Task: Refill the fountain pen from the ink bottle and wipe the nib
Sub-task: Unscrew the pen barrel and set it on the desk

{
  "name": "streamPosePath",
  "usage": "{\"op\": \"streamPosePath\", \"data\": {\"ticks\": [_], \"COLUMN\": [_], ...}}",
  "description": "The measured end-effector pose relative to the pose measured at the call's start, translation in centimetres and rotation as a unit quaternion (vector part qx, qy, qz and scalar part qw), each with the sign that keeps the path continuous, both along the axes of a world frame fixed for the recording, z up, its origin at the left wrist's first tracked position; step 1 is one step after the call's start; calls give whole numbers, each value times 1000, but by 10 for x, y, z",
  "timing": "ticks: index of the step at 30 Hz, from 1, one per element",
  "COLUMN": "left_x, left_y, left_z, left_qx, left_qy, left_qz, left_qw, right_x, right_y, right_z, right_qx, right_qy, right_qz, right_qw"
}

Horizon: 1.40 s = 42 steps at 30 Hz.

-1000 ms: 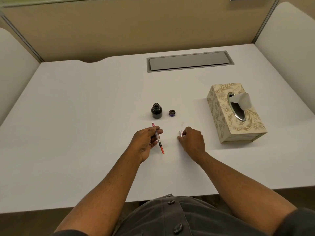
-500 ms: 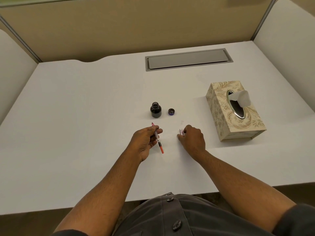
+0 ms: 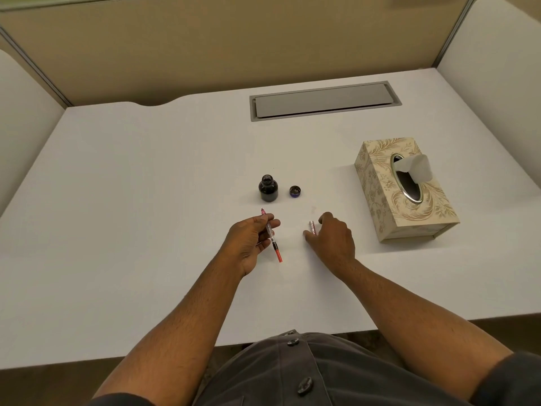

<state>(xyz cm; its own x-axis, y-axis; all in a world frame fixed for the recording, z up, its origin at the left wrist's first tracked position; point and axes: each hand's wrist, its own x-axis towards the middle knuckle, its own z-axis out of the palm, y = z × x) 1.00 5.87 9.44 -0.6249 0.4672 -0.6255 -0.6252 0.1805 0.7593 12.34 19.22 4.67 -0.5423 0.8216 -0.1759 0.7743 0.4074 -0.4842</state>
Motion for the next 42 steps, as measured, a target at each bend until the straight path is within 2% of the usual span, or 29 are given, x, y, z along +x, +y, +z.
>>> {"op": "streamPosePath", "data": {"ticks": [5,8,11,14,15,17,28,42], "left_x": [0,-1,-3,-4,-4,-4,-1,3], "left_y": [1,2,2,3,3,3,1,1], "left_z": [1,1,1,0,0,1,-1,-1], "left_qx": [-3,-2,4,7,6,3,1,-2], "left_qy": [0,4,9,19,23,28,31,37], "left_qz": [-2,-1,0,-8,-10,-11,-18,-23], "left_qw": [1000,1000,1000,1000,1000,1000,999,999], "right_x": [2,3,4,6,7,9,17,18], "right_y": [-1,-11,-20,-29,-31,-34,-37,-39], "right_z": [8,20,31,41,42,41,37,35], "right_qx": [14,-28,-185,-419,-471,-511,-522,-482], "right_qy": [44,75,99,120,124,118,118,111], "right_qz": [-19,5,72,81,81,96,117,95], "right_qw": [999,997,975,896,870,846,836,864]}}
